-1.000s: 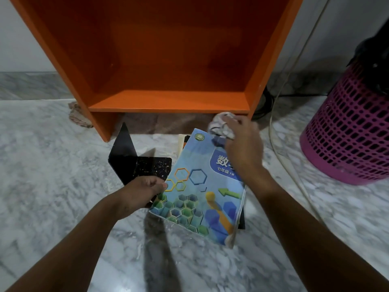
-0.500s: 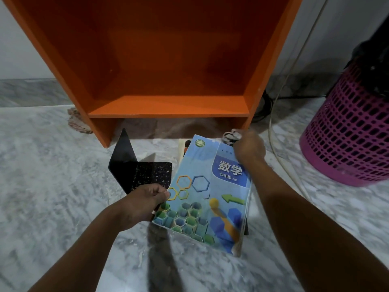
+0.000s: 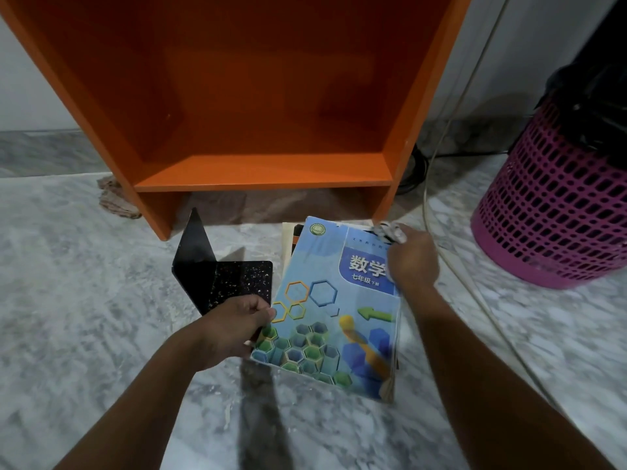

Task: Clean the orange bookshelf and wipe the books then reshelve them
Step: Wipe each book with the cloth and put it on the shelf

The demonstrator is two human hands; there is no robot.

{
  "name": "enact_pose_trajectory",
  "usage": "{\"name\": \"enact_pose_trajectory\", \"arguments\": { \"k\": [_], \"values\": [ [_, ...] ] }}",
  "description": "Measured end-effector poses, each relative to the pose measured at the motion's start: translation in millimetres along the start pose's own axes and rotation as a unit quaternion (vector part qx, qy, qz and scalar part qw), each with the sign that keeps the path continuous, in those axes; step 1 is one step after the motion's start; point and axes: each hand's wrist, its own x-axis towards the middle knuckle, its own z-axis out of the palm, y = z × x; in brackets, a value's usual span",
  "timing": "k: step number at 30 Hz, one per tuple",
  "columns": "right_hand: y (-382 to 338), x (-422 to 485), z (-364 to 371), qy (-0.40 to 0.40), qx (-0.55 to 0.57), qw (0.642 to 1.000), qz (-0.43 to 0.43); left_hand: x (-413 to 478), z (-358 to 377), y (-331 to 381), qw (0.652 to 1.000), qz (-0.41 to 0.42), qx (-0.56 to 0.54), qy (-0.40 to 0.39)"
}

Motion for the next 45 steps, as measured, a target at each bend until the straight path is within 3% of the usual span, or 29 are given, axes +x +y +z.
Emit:
{"name": "enact_pose_trajectory", "arguments": {
  "k": [2,6,7,9,11,12,14,18,21,24,26,29,31,36,41,43,45],
  "values": [
    [2,4,-17,0.015,0.028,1.000,0.004,-1,0,0,1.000,-0.006,-0.008,-0.007],
    [-31,-46,-32,0.060,-0.043,0.975,-0.209,-2,2,4,0.998,-0.027,-0.059,-0.013],
    [-39,-69,-31,0.033,-0.028,0.964,-0.262,-3,2,4,0.997,-0.029,-0.062,-0.016],
    [-49,-117,-22,-0.095,0.006,0.938,-0.334,-7,2,6,0.998,-0.032,-0.057,-0.022],
    [-41,-160,-8,-0.208,-0.027,0.903,-0.375,-7,1,7,0.998,-0.028,-0.042,-0.028],
    [-31,-170,-3,-0.224,-0.054,0.892,-0.388,-8,1,7,0.999,-0.027,-0.035,-0.030],
    [-11,-160,2,-0.192,-0.073,0.901,-0.382,-8,2,8,0.999,-0.033,-0.036,-0.025],
    [14,-76,-6,-0.058,-0.055,0.973,-0.214,-11,3,11,0.998,-0.041,-0.046,-0.016],
    [16,-38,-24,-0.035,-0.049,0.984,-0.166,-13,2,15,0.999,-0.038,-0.019,-0.010],
    [-3,-60,-33,-0.016,0.015,0.977,-0.211,-16,2,22,0.999,-0.038,-0.004,-0.011],
    [-20,-108,-35,-0.081,0.056,0.959,-0.265,-16,1,25,0.999,-0.043,-0.006,-0.012],
    [-18,-189,-23,-0.194,0.012,0.881,-0.431,-12,0,27,0.999,-0.043,0.003,-0.021],
    [-4,-206,-15,-0.211,-0.026,0.852,-0.479,-13,1,25,0.999,-0.052,0.003,-0.015],
    [26,-165,-28,-0.180,-0.038,0.923,-0.337,-13,4,19,0.998,-0.064,0.004,-0.004],
    [42,-113,-50,-0.080,0.031,0.975,-0.205,-12,4,21,0.998,-0.060,0.007,-0.001],
    [38,-110,-56,-0.052,0.032,0.968,-0.243,-11,7,21,0.998,-0.057,0.010,0.002],
    [29,-127,-60,-0.076,0.063,0.938,-0.334,-10,6,21,0.998,-0.056,0.008,0.007]
  ]
}}
